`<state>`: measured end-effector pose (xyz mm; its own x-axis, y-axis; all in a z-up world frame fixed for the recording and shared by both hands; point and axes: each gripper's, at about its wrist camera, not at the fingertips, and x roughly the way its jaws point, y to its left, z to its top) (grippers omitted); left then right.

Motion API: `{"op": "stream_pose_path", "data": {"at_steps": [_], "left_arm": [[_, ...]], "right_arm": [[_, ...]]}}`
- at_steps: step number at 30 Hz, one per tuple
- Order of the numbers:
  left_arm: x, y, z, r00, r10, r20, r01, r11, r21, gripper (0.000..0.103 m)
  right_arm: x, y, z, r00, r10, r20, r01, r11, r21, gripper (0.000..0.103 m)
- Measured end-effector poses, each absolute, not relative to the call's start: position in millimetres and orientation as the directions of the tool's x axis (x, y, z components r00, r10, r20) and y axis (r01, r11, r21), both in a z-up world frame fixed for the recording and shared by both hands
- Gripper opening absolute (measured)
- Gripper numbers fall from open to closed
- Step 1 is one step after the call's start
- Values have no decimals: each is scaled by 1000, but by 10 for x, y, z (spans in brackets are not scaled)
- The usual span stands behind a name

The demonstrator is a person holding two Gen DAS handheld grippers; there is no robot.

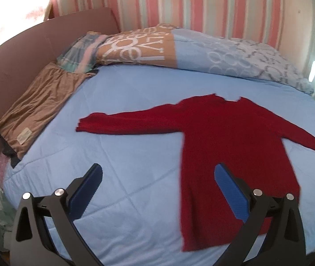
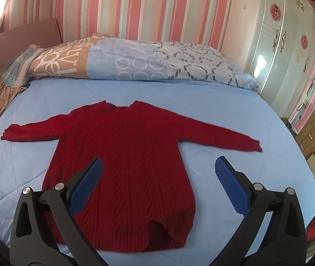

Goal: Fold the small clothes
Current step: 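Move the left tool to the sweater's sleeve cuff and close on it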

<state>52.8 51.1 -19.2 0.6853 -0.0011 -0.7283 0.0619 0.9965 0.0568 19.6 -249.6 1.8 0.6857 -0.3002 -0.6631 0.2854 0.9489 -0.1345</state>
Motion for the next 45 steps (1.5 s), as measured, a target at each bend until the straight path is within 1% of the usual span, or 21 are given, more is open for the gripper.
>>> {"op": "stream_pose_path", "data": {"at_steps": [8,13,18,21,26,30,33,37,40,43,44,45], "left_arm": [[1088,842,-223,691,35,-722,-11,999,38,101],[1469,1113,-306,679,-11,-734,-43,998,-55,101],[1855,1528,-431,674,12,-739,-116,989,-89,101],[2101,1944,-602,664,6,-748,-180,972,-153,101],[2376,2656,-1161,635,-55,-770,-294,905,-307,101],[2553,2982,-1517,618,-90,-781,-348,860,-374,101],[2699,3112,-1701,604,-89,-792,-375,845,-381,101],[2894,3146,-1825,570,-16,-821,-409,861,-301,101],[2984,3199,-1922,571,13,-821,-422,862,-280,101],[3082,3215,-2038,549,21,-835,-445,853,-271,100],[3094,3222,-2069,543,36,-839,-460,849,-261,98],[3093,3221,-2091,545,47,-837,-465,848,-256,94]], "right_arm": [[699,-2548,10,695,-279,-663,263,956,-128,100],[1038,-2527,-4,711,-279,-645,247,959,-142,100],[1379,-2462,-27,729,-269,-629,211,963,-167,100],[1547,-2437,-88,734,-277,-620,205,961,-186,100],[1776,-2387,-364,714,-287,-639,202,958,-204,100],[1924,-2313,-544,697,-291,-655,191,956,-222,100],[2057,-2247,-613,695,-292,-657,179,955,-234,100],[2297,-2136,-598,715,-263,-648,151,963,-224,100],[2453,-2051,-601,734,-269,-624,146,959,-242,100],[2518,-1999,-724,724,-255,-641,131,963,-235,100],[2524,-1979,-781,717,-253,-649,123,963,-239,100],[2528,-1954,-832,711,-253,-656,114,962,-248,100]]}}
